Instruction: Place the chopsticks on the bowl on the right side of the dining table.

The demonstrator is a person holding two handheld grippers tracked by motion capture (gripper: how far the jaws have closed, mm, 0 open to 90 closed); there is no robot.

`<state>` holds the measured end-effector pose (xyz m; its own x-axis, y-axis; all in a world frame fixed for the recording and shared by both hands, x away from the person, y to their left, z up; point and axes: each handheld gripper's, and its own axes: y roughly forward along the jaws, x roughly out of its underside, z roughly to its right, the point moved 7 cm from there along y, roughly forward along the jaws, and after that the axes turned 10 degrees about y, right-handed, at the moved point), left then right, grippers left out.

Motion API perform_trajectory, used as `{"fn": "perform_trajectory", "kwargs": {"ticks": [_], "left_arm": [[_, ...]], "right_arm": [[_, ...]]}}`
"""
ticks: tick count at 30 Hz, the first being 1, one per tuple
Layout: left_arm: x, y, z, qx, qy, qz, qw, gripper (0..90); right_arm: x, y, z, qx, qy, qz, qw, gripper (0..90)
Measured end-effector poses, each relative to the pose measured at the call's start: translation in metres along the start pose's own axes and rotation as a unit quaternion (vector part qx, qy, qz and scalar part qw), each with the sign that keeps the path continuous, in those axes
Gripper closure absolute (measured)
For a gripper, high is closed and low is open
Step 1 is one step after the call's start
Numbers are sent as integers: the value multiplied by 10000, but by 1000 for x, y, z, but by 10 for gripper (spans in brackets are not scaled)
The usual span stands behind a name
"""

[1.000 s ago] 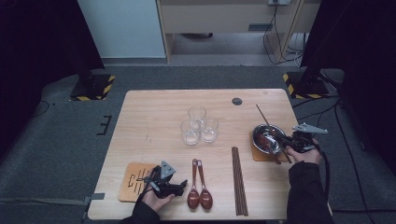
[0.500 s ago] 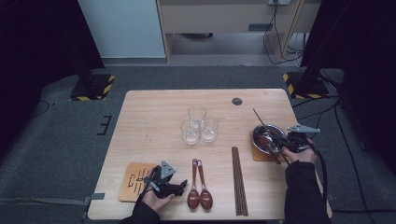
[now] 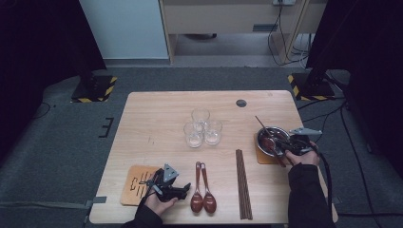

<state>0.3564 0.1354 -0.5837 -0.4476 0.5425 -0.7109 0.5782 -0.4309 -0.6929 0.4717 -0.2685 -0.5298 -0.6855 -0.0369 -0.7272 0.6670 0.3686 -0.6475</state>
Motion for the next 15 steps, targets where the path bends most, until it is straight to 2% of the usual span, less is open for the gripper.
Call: {"fn": "perform_trajectory", "kwargs": {"ticks": [7, 9, 12, 15], "left_arm": [[0, 0, 0, 0, -1, 1, 10000, 124], [0, 0, 0, 0, 0, 0, 10000, 123], [0, 0, 0, 0, 1, -1, 10000, 124], [0, 0, 0, -1, 0, 0, 10000, 123]], "right_arm": [[-1, -1, 0, 21, 48, 28, 10000, 833], [-2, -3, 0, -7, 60, 86, 9999, 794], [-3, -5, -1, -9, 93, 130, 9999, 781], [-7, -14, -3, -47, 154, 297, 9994, 752]]}}
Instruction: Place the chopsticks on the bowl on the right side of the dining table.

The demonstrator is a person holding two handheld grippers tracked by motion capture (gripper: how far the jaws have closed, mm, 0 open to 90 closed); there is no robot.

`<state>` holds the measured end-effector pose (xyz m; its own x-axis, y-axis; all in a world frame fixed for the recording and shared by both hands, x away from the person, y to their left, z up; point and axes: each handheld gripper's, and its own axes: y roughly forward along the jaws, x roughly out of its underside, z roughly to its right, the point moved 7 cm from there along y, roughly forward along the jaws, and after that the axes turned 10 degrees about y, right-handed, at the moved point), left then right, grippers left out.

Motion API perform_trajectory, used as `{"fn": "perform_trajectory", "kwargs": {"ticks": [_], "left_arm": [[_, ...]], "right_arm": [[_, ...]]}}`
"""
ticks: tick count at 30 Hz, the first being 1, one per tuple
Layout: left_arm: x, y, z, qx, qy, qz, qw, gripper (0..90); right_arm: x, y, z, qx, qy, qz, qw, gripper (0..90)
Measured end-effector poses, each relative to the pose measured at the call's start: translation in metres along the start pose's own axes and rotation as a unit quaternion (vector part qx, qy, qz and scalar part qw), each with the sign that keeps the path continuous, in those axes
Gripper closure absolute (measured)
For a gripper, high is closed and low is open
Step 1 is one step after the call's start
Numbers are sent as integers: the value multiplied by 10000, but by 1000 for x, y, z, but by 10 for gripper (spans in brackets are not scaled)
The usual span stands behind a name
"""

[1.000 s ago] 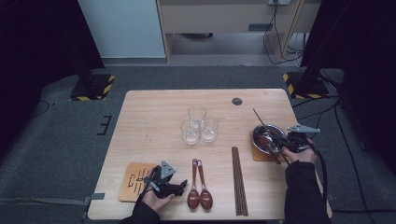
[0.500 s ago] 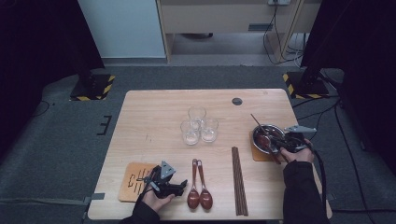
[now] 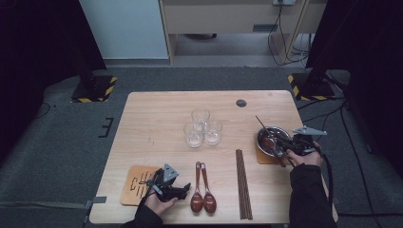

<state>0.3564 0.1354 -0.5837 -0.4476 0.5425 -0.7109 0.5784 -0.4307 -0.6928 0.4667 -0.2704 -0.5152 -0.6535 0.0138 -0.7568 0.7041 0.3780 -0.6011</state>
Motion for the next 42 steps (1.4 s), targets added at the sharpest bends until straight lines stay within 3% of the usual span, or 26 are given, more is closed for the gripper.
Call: {"fn": "perform_trajectory", "kwargs": {"ticks": [17, 26, 42], "left_arm": [[0, 0, 0, 0, 0, 0, 10000, 124], [0, 0, 0, -1, 1, 0, 10000, 124], [0, 0, 0, -4, -3, -3, 10000, 123]], "right_arm": [[-5, -36, -19, -143, 73, 412, 9990, 626], [-7, -55, -30, -226, 73, 654, 9976, 607], [-2, -65, -62, -379, -53, 768, 9963, 571]]}}
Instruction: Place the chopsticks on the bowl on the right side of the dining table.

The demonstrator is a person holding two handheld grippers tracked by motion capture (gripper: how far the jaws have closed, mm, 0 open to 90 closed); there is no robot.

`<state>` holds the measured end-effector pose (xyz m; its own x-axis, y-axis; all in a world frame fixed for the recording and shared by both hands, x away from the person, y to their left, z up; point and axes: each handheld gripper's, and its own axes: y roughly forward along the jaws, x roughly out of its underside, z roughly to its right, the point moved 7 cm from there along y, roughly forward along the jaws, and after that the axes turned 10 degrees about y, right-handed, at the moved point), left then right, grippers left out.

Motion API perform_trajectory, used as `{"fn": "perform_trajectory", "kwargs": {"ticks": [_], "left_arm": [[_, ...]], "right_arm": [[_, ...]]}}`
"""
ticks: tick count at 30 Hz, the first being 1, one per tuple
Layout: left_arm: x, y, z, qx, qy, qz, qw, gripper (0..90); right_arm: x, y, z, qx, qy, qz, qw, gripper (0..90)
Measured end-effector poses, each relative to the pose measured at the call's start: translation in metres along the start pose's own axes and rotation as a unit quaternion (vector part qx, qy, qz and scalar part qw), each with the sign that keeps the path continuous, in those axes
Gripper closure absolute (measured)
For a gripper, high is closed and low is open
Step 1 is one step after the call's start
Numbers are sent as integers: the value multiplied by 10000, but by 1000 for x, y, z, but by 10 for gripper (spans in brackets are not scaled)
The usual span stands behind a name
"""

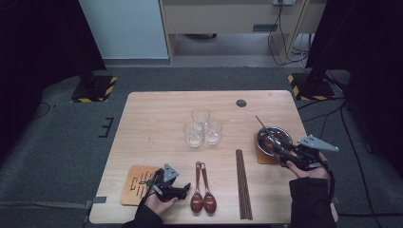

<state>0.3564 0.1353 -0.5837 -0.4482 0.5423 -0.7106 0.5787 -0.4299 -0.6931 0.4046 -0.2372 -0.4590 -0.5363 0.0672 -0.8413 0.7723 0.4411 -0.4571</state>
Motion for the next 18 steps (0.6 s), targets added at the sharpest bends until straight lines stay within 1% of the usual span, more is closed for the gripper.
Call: {"fn": "perform_trajectory", "kwargs": {"ticks": [9, 18], "left_arm": [[0, 0, 0, -2, -6, -1, 10000, 122], [0, 0, 0, -6, -18, -7, 10000, 121]], "right_arm": [[6, 6, -15, -52, -22, -19, 10000, 538], [15, 14, -32, -130, -130, -158, 9997, 526]]}}
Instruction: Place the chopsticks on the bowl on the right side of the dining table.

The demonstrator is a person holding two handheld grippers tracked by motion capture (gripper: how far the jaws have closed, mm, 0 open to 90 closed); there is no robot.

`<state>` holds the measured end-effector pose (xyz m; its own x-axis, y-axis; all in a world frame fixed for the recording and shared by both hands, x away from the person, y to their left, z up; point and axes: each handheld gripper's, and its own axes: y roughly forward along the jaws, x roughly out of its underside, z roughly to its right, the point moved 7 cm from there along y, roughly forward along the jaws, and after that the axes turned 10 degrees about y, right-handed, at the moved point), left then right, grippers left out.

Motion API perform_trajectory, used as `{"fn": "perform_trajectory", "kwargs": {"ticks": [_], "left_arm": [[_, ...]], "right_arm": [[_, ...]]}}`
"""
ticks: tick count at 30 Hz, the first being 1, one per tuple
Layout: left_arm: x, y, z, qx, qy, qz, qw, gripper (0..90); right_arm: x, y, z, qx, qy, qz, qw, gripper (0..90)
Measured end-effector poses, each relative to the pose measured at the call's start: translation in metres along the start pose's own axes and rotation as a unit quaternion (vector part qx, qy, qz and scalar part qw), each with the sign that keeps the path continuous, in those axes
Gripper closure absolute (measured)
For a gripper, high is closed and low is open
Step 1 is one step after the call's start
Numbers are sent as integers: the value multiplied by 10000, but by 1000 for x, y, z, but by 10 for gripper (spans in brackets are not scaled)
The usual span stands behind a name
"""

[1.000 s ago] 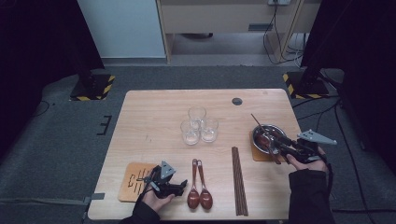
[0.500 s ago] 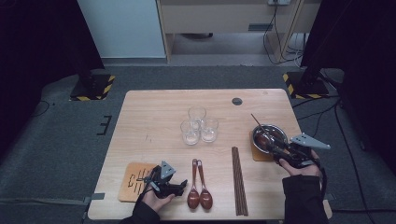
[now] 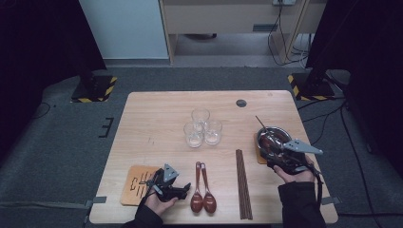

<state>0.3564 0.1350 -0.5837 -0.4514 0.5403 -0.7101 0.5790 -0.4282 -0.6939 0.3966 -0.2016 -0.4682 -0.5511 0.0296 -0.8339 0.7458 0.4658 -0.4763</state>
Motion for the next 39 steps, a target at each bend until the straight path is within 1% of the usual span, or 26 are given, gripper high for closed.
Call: {"fn": "perform_trajectory", "kwargs": {"ticks": [8, 9, 15, 24, 32, 39], "left_arm": [[0, 0, 0, -3, 1, 0, 10000, 119], [0, 0, 0, -3, 1, 0, 10000, 119], [0, 0, 0, -3, 0, 0, 10000, 118], [0, 0, 0, -3, 1, 1, 10000, 118], [0, 0, 0, -3, 1, 0, 10000, 118], [0, 0, 0, -3, 1, -1, 10000, 118]], "right_arm": [[9, 8, -11, -43, -83, -145, 9999, 519], [11, 10, -12, -49, -123, -173, 9998, 519], [22, 17, -19, -81, -171, -351, 9992, 526], [36, 26, -24, -97, -161, -554, 9983, 540], [50, 31, -28, -110, -235, -738, 9969, 568], [60, 35, -27, -76, -244, -866, 9959, 584]]}}
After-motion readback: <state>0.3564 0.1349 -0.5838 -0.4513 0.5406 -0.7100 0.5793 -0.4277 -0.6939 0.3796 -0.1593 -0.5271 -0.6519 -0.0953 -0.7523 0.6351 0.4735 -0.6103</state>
